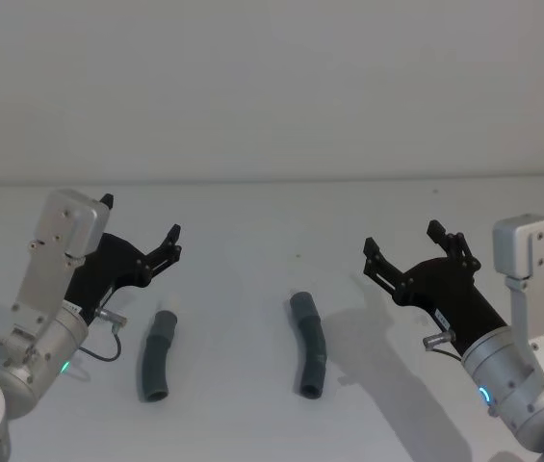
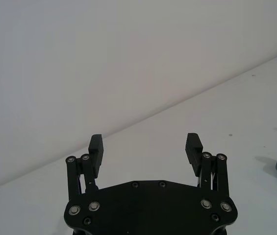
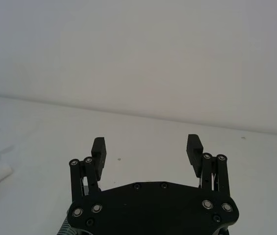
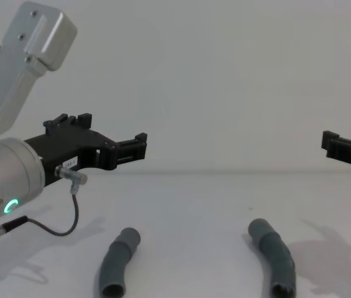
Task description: Use both hands to pick up one end of the pipe from the table, align the ends, and insert them.
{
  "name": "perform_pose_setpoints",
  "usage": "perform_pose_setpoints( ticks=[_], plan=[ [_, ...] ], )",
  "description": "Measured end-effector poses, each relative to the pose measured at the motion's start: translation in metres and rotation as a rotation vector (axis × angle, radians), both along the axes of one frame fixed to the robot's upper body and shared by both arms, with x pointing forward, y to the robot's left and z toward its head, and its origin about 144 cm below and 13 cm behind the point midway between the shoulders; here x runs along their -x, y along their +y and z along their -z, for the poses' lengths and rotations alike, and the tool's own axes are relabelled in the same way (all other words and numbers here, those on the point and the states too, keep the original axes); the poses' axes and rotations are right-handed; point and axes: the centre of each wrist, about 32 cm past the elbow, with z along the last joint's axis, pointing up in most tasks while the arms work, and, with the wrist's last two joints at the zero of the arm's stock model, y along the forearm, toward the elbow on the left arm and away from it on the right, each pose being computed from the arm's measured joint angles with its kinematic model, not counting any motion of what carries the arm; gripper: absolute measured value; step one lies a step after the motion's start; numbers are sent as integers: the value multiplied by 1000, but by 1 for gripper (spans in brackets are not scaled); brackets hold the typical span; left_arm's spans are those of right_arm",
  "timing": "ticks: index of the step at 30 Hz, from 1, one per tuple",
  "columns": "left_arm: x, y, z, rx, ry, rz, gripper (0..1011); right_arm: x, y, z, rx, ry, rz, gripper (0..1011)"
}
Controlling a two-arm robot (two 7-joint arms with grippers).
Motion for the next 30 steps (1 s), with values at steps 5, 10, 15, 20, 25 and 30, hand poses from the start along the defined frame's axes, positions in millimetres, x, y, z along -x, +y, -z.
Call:
perform_pose_setpoints(
  ticks=[5, 10, 15, 20, 25, 30],
  plan=[
    [0, 0, 0, 0, 0, 0, 1001, 0, 0, 0, 0, 0, 0, 1001],
    [0, 0, 0, 0, 0, 0, 1001, 0, 0, 0, 0, 0, 0, 1001],
    [0, 0, 0, 0, 0, 0, 1001, 0, 0, 0, 0, 0, 0, 1000],
    [0, 0, 0, 0, 0, 0, 1001, 0, 0, 0, 0, 0, 0, 1000],
    [0, 0, 0, 0, 0, 0, 1001, 0, 0, 0, 0, 0, 0, 1001],
    [0, 0, 0, 0, 0, 0, 1001, 0, 0, 0, 0, 0, 0, 1000]
  ],
)
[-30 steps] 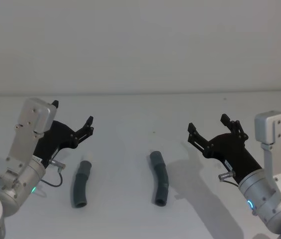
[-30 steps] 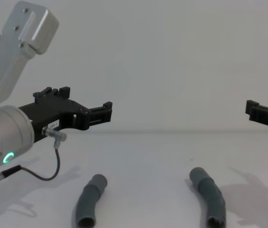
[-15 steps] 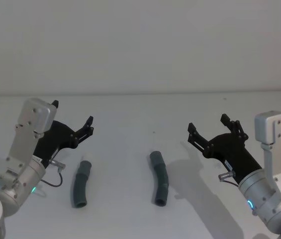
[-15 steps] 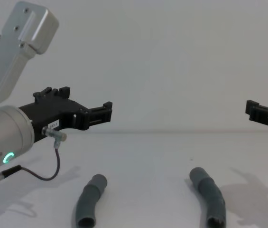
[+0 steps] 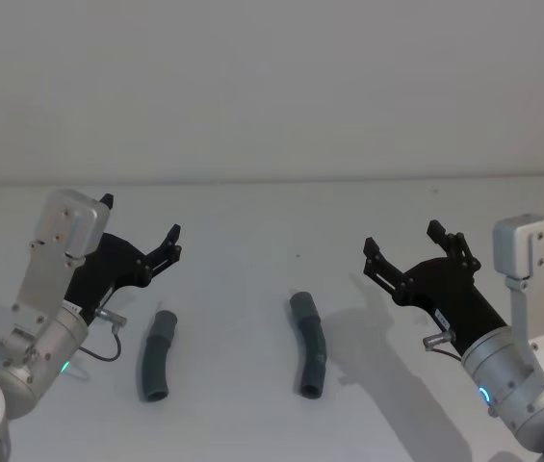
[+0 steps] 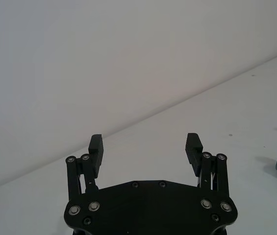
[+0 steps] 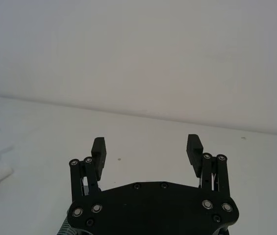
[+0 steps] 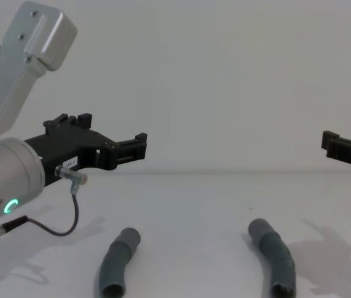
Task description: Use both hands to pick up one end of the pipe from the table, align the ends, and insert them.
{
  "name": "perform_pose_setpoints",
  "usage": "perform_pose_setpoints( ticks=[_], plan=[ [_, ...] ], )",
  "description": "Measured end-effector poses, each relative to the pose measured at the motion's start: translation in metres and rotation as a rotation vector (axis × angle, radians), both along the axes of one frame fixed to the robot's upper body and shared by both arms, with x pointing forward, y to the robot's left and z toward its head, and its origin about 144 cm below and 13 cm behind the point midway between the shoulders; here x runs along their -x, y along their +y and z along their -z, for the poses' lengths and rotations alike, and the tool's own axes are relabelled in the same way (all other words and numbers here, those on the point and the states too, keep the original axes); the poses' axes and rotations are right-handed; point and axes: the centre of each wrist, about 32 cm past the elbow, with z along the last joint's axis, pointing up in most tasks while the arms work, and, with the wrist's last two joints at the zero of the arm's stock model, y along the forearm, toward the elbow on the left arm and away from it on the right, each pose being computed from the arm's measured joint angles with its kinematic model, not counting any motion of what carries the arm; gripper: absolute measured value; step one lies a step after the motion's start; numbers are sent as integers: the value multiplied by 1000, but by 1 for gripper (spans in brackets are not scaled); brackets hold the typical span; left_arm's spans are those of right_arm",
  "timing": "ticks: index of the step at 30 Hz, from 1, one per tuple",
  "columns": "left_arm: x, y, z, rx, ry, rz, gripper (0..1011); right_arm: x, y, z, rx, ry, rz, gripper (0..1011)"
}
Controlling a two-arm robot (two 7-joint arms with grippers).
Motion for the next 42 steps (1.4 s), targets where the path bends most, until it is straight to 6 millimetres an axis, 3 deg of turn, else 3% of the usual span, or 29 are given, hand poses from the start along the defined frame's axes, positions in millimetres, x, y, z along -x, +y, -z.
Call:
perform_pose_setpoints(
  ticks=[19, 42],
  plan=[
    [0, 0, -1, -1, 3, -1, 1001, 0, 0, 0, 0, 0, 0, 1000],
    [-14, -8, -29, -3, 187, 27, 1001, 0, 0, 0, 0, 0, 0, 1001]
  ],
)
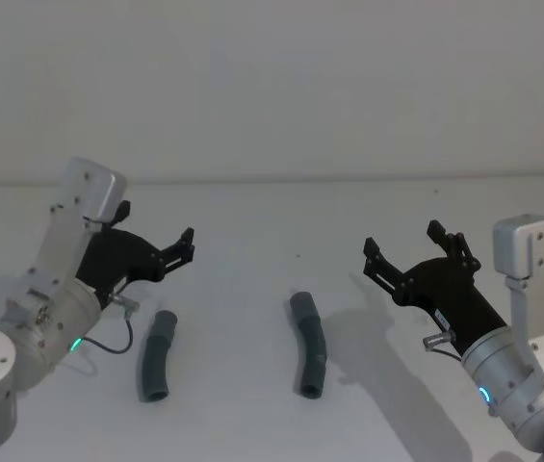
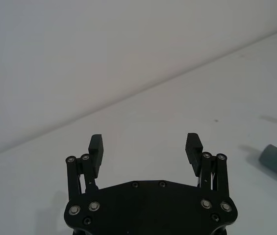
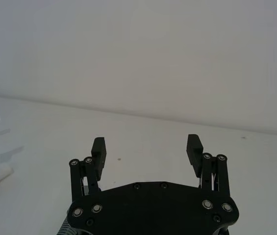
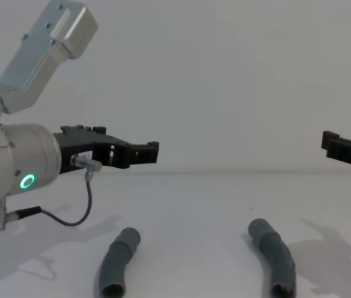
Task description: Use both hands to pick up one end of the pipe from the table, align the ends, and insert them.
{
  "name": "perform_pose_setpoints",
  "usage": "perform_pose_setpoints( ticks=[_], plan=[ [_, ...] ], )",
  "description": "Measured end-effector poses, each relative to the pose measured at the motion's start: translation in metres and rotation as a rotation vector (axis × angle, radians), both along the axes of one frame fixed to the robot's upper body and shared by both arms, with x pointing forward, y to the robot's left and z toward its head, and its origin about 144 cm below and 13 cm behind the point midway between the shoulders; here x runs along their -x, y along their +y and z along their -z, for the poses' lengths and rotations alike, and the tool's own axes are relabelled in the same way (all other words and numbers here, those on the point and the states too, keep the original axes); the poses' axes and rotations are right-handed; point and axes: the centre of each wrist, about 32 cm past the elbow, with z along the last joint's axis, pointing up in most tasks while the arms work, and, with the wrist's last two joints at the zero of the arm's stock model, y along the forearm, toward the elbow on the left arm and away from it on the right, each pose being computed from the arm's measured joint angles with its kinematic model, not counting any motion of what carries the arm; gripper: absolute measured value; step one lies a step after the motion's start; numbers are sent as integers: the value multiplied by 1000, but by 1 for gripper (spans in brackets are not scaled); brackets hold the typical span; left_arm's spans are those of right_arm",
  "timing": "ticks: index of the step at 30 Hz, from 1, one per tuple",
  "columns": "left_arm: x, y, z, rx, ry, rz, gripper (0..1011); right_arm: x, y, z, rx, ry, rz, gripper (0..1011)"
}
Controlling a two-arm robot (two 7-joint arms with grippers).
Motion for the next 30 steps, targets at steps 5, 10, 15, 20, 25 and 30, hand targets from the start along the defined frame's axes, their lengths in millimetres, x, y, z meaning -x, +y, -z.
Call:
perform_pose_setpoints(
  ticks=[5, 10, 15, 20, 25, 30],
  plan=[
    [2, -5, -3, -12, 28, 17, 1001, 0, 0, 0, 0, 0, 0, 1001],
    [8, -14, -5, -39, 61, 20, 1001, 0, 0, 0, 0, 0, 0, 1001],
    [15, -23, -7, -64, 94, -3, 1002, 0, 0, 0, 0, 0, 0, 1000],
    [23, -31, -8, -76, 116, -33, 1001, 0, 0, 0, 0, 0, 0, 1001],
    [32, -38, -9, -87, 138, -75, 1001, 0, 0, 0, 0, 0, 0, 1000],
    [41, -42, -10, -92, 160, -113, 1001, 0, 0, 0, 0, 0, 0, 1000]
  ],
)
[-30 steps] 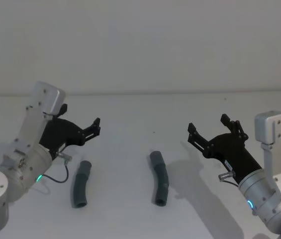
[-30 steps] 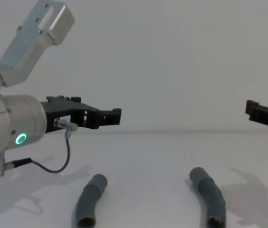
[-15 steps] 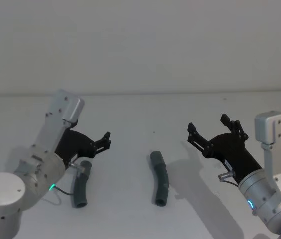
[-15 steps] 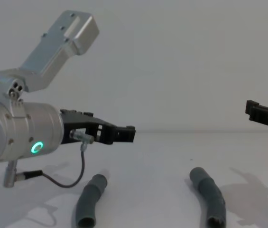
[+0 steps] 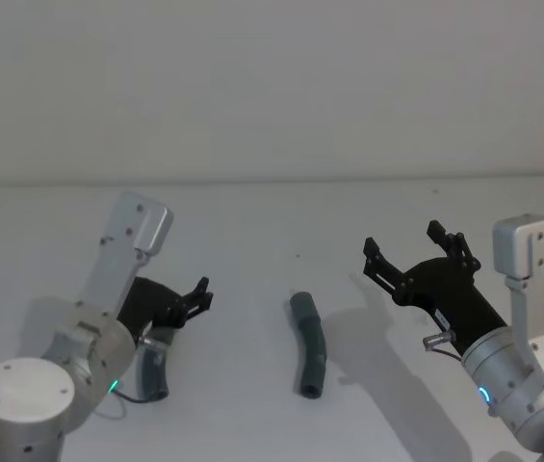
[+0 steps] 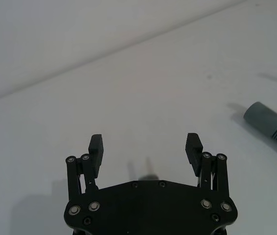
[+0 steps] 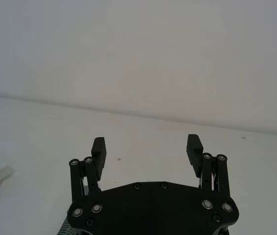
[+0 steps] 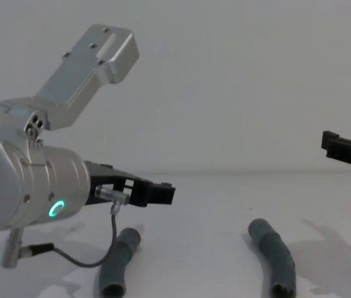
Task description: Use both hands to pick up one end of the pipe from the table, align the ends, and insert them.
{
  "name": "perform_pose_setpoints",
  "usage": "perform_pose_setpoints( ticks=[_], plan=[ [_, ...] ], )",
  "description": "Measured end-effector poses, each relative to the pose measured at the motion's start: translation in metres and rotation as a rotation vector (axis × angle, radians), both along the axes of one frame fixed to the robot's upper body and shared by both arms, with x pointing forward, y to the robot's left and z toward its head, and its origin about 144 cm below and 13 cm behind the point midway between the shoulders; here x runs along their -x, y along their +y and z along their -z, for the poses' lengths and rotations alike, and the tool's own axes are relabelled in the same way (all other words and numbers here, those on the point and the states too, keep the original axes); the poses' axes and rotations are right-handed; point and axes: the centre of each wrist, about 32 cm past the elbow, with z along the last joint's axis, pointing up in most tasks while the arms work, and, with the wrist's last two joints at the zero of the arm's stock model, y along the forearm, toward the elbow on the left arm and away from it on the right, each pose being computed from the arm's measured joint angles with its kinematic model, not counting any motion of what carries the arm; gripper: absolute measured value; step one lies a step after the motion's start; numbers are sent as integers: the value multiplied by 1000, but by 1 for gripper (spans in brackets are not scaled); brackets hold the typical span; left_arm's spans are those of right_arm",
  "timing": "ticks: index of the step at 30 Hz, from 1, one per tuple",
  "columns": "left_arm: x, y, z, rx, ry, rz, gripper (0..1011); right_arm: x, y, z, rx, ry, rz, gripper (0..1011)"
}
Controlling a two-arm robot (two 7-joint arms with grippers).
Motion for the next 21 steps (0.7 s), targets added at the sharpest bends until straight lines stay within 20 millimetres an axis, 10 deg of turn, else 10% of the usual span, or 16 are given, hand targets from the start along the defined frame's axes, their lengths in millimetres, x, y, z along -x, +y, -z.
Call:
perform_pose_setpoints(
  ticks=[21],
  plan=[
    [27, -1, -4, -15, 99, -81, 1001, 0, 0, 0, 0, 0, 0, 1000]
  ],
)
